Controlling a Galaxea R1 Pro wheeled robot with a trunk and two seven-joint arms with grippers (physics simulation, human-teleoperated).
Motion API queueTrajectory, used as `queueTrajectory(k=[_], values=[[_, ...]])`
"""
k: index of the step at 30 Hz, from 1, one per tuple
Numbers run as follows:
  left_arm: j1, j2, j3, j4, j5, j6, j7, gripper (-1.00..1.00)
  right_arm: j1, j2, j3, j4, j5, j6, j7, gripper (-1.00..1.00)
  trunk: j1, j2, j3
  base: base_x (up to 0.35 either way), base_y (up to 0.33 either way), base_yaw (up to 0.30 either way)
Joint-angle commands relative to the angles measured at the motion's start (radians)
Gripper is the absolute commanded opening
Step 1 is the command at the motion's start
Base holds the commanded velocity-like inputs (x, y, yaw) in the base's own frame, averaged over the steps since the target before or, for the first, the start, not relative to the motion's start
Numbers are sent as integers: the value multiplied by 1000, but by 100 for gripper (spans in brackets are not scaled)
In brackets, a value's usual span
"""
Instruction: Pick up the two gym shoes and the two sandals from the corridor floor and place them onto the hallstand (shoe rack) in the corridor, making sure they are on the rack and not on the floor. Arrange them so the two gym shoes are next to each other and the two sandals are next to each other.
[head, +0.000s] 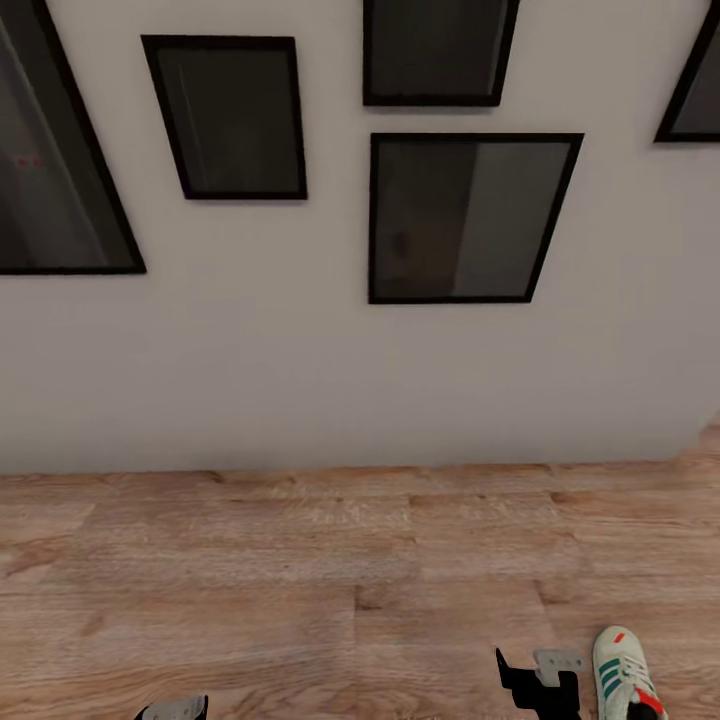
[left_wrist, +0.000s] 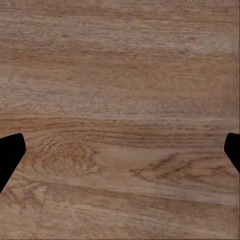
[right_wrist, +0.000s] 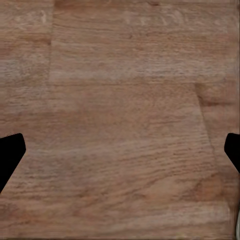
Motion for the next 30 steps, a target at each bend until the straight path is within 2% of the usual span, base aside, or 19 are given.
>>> queueTrajectory(k=[1, 30], values=[[0, 0, 3, 1, -4, -3, 0, 100, -1, 0, -9, 1, 7, -3, 3, 100, 0, 0, -1, 0, 0, -270], [0, 0, 3, 1, -3, -3, 0, 100, -1, 0, -9, 1, 6, -3, 3, 100, 0, 0, -1, 0, 0, -271]])
